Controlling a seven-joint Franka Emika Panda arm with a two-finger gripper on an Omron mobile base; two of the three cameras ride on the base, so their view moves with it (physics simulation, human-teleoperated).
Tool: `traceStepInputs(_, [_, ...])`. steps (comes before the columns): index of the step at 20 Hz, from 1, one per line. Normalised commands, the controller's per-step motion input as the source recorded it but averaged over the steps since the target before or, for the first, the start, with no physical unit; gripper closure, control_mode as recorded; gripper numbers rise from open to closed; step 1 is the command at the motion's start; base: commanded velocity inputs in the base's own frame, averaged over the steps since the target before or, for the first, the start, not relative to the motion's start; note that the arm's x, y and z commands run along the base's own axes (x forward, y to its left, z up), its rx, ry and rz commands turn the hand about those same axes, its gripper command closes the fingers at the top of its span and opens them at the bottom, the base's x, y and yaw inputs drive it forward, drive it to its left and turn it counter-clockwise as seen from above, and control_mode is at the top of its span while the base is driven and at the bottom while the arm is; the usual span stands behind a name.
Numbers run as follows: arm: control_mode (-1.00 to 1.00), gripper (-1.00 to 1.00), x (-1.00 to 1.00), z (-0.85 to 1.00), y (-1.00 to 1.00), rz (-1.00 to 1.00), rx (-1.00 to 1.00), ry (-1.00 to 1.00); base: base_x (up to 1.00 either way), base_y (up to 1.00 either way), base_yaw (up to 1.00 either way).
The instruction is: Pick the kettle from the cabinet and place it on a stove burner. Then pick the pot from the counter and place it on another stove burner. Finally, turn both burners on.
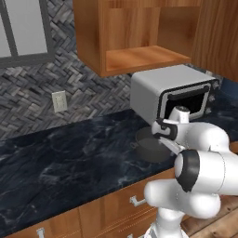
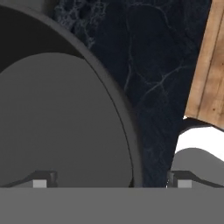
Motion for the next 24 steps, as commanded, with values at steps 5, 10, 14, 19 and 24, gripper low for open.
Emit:
traceStepInputs(5, [-1.00,1.00,0.19,-0.18,0.00,0.00,0.00,0.00,0.00,0.00,0.00])
traceStepInputs(10, [-1.00,1.00,0.15,-0.16,0.00,0.00,0.00,0.00,0.00,0.00,0.00])
traceStepInputs(14, [-1.00,1.00,0.01,-0.11,0.00,0.00,0.00,0.00,0.00,0.00,0.00])
traceStepInputs(19, [-1.00,1.00,0.00,-0.03,0.00,0.00,0.00,0.00,0.00,0.00,0.00])
traceStepInputs(24, [-1.00,1.00,-0.10,0.00,0.00,-0.02,0.00,-0.03,0.00,0.00,0.00])
